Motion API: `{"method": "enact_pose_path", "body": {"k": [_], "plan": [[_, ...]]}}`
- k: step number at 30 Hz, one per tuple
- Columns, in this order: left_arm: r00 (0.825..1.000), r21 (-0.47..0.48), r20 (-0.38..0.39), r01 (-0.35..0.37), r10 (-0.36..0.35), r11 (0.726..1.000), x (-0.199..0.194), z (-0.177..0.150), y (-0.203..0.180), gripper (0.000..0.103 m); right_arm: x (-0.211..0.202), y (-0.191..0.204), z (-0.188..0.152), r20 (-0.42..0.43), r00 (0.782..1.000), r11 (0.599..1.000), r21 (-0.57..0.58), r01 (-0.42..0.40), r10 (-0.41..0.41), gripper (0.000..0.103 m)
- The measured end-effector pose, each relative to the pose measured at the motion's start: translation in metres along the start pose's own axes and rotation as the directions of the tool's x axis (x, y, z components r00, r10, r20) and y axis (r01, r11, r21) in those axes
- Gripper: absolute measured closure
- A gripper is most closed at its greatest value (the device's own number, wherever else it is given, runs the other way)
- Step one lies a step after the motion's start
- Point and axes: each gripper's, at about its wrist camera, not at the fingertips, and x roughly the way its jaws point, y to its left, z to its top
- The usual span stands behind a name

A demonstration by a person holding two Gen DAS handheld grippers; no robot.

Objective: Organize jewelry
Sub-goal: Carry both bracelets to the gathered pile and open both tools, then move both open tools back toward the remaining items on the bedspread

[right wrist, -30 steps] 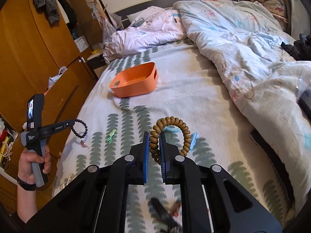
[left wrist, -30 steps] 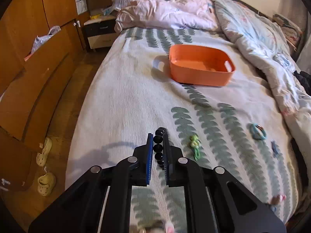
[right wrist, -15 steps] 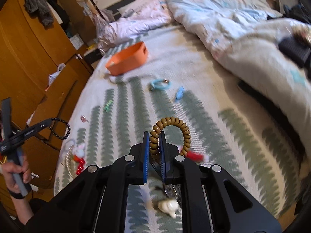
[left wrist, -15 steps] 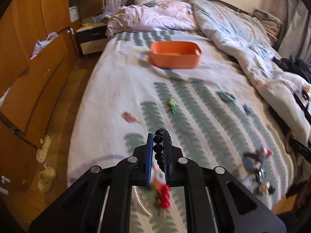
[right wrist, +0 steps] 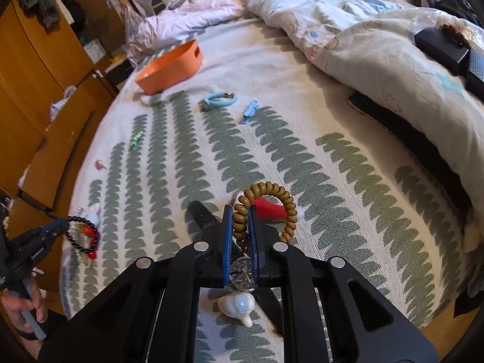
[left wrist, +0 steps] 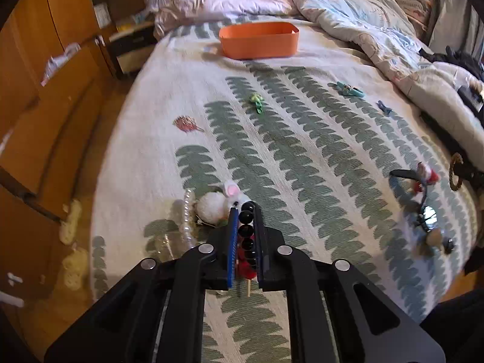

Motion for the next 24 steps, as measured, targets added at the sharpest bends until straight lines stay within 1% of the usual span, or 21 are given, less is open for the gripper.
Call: {"method": "enact_pose_path", "body": {"k": [2, 4, 5, 6, 8, 11, 13, 15, 17, 20, 24], "plan": [[0.999, -0.001, 0.040, -0.034, 0.034, 0.999, -0.007, -0.002, -0.001, 0.080, 0.006, 0.002, -0.002, -0.016, 1.000, 1.000, -0.011, 0.003, -0.003, 0.084], [0.996, -0.007, 0.076, -0.049, 0.050, 0.999, -0.012, -0.003, 0.000, 0.066, 0.008, 0.005, -0.004, -0.025, 1.000, 1.000, -0.025, 0.009, -0.010, 0.084], [0.994, -0.009, 0.086, -0.060, 0.061, 0.998, -0.013, -0.003, 0.000, 0.064, 0.008, 0.007, -0.005, -0.024, 1.000, 0.999, -0.033, 0.008, -0.009, 0.084], [0.992, -0.011, 0.098, -0.073, 0.074, 0.997, -0.015, -0.003, 0.001, 0.062, 0.007, 0.009, -0.005, -0.019, 1.000, 0.999, -0.038, 0.008, -0.009, 0.084], [0.990, -0.016, 0.116, -0.082, 0.083, 0.997, -0.018, -0.002, 0.001, 0.062, 0.004, 0.014, -0.006, 0.002, 1.000, 0.998, -0.059, 0.011, -0.011, 0.083], [0.981, -0.024, 0.158, -0.114, 0.116, 0.993, -0.024, 0.000, 0.000, 0.061, 0.000, 0.021, -0.004, 0.036, 0.999, 0.996, -0.085, 0.015, -0.012, 0.083], [0.971, -0.031, 0.195, -0.135, 0.138, 0.990, -0.031, 0.001, 0.000, 0.056, -0.003, 0.027, -0.002, 0.062, 0.998, 0.994, -0.109, 0.007, 0.000, 0.083], [0.961, -0.032, 0.225, -0.157, 0.160, 0.987, -0.034, 0.002, -0.001, 0.052, -0.003, 0.031, 0.000, 0.083, 0.997, 0.993, -0.119, 0.014, -0.004, 0.081], [0.955, -0.033, 0.242, -0.167, 0.170, 0.985, -0.037, 0.004, -0.001, 0.052, -0.002, 0.032, 0.001, 0.091, 0.996, 0.992, -0.125, 0.009, 0.002, 0.077], [0.952, -0.037, 0.255, -0.165, 0.168, 0.986, -0.040, 0.007, -0.001, 0.050, -0.002, 0.034, 0.003, 0.103, 0.995, 0.992, -0.123, 0.002, 0.011, 0.072], [0.946, -0.035, 0.269, -0.178, 0.181, 0.983, -0.040, 0.008, -0.001, 0.049, -0.005, 0.037, 0.005, 0.130, 0.991, 0.992, -0.127, -0.009, 0.025, 0.069]]}}
